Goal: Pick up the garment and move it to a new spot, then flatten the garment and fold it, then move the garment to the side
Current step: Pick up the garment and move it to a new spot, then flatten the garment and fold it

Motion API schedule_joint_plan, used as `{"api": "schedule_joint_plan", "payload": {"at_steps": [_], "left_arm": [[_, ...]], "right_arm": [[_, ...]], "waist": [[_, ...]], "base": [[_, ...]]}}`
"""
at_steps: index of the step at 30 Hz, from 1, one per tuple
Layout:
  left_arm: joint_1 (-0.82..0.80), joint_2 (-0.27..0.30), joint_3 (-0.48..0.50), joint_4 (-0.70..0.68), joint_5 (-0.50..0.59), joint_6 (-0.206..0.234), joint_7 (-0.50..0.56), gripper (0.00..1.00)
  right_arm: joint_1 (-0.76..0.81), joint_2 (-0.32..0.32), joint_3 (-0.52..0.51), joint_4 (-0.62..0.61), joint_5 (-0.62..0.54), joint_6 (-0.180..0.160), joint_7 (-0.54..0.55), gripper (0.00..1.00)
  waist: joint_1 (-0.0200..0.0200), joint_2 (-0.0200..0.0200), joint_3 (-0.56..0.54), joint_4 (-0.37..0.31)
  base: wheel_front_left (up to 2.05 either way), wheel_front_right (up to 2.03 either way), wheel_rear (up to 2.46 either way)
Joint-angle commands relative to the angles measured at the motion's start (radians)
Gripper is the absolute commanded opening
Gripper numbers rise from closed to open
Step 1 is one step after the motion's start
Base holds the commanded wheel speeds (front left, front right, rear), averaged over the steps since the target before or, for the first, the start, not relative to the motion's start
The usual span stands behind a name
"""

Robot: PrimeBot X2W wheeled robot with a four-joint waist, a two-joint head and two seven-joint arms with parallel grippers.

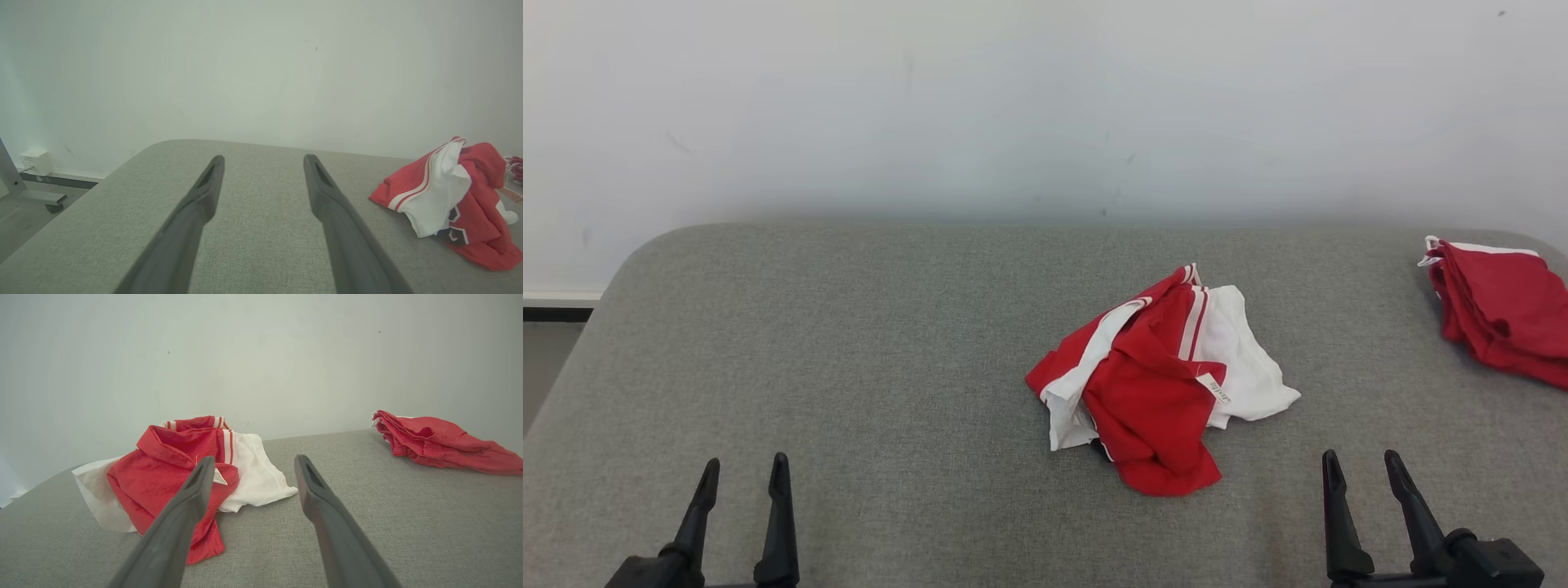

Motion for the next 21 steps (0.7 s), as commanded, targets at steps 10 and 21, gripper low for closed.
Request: {"api": "schedule_joint_plan", "payload": {"at_steps": [10,21], "left_arm": [[0.028,-0.040,0.037,0.004,0.034,-0.025,-0.003,1.00],[0.033,-0.064,0.067,0.015,0.058,-0.047,-0.003,1.00]], "right_arm": [[0.003,0.000,0.001,0.011,0.010,-0.002,-0.004,1.00],[0.003,0.000,0.001,0.016,0.012,-0.002,-0.004,1.00]], "waist": [[0.0000,0.0000,0.005,-0.005],[0.0000,0.0000,0.009,-0.006]], "base": [[0.00,0.00,0.00],[0.00,0.00,0.00]]}}
